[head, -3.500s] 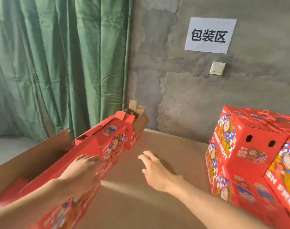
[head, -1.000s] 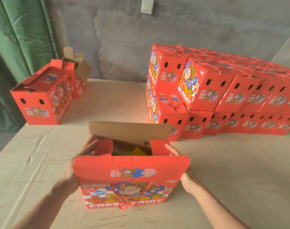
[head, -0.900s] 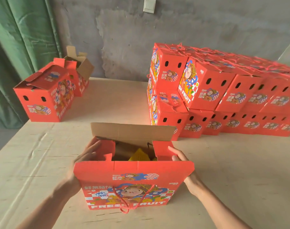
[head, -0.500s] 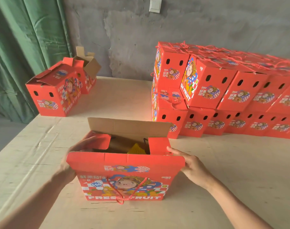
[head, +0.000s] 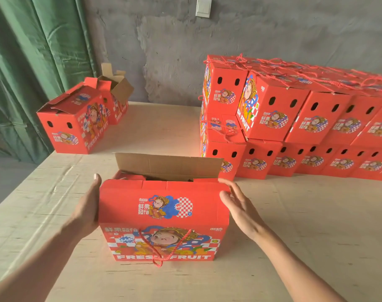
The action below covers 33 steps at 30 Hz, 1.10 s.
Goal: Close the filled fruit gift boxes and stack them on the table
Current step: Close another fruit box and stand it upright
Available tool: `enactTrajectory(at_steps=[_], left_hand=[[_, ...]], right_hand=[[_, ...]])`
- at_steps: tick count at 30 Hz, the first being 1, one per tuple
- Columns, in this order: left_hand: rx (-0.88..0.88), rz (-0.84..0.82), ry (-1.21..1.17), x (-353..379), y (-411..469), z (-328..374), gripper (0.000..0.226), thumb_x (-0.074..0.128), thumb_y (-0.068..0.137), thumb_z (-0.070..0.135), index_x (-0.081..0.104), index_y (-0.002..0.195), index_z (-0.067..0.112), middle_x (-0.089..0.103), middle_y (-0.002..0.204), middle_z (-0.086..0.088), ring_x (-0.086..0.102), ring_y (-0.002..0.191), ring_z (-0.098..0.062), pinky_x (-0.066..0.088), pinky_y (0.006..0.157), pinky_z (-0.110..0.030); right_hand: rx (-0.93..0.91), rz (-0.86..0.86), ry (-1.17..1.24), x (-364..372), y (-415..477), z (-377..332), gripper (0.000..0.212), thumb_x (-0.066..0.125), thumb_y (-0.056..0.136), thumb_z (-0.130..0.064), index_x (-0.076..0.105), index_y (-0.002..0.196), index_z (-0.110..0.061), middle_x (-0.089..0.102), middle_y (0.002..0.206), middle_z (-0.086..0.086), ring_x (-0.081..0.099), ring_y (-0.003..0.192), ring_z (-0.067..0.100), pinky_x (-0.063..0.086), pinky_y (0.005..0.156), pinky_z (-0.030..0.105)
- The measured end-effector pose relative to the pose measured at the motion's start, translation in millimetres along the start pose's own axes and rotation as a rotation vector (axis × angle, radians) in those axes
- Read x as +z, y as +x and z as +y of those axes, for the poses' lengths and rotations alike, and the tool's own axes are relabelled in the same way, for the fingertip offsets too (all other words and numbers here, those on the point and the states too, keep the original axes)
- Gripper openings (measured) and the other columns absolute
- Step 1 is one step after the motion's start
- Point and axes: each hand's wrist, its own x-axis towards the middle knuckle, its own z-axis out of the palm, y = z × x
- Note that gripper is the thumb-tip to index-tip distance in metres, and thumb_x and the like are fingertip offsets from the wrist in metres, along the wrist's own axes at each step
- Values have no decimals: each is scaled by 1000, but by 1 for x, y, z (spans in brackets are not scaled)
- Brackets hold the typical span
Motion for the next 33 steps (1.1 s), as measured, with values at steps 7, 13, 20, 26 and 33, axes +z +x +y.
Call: enactTrajectory(at_steps=[7, 13, 20, 26, 33], left_hand=[[206, -24, 354, 13, -11, 2, 37, 36, 91, 55, 69, 104, 44, 72, 106, 5, 69, 89, -11, 55, 65, -23], [768, 357, 1177, 18, -17, -8, 11, 61, 89, 12, 69, 94, 16, 68, 96, 0, 63, 87, -22, 44, 78, -30], [779, 415, 1215, 24, -22, -19, 22, 49, 85, 18, 65, 85, 3, 57, 90, -8, 49, 86, -25, 31, 80, -23], [804, 416, 1198, 24, -20, -17, 22, 48, 85, 15, 65, 79, 4, 59, 84, -6, 44, 81, -19, 30, 76, -23], [800, 411, 1192, 23, -19, -19, 24, 47, 85, 17, 66, 78, 4, 59, 83, -4, 45, 80, -20, 31, 75, -26]], right_hand=[[-110, 402, -255, 35, 10, 0, 20, 49, 96, -13, 63, 109, -18, 62, 104, -4, 59, 83, 13, 38, 67, 22], [-113, 515, -223, 42, 11, 4, 12, 58, 90, -4, 69, 88, -7, 55, 92, 2, 55, 74, 13, 37, 63, 18], [-105, 526, -222, 44, 13, 4, 14, 55, 91, -1, 67, 82, -2, 58, 92, 6, 57, 79, 16, 36, 64, 19], [-47, 522, -185, 44, 15, 3, 21, 50, 94, -1, 68, 82, 0, 58, 95, 8, 58, 86, 20, 40, 72, 30], [-33, 520, -206, 42, 18, 2, 18, 54, 91, 1, 69, 81, 6, 59, 96, 12, 60, 85, 24, 43, 71, 32]])
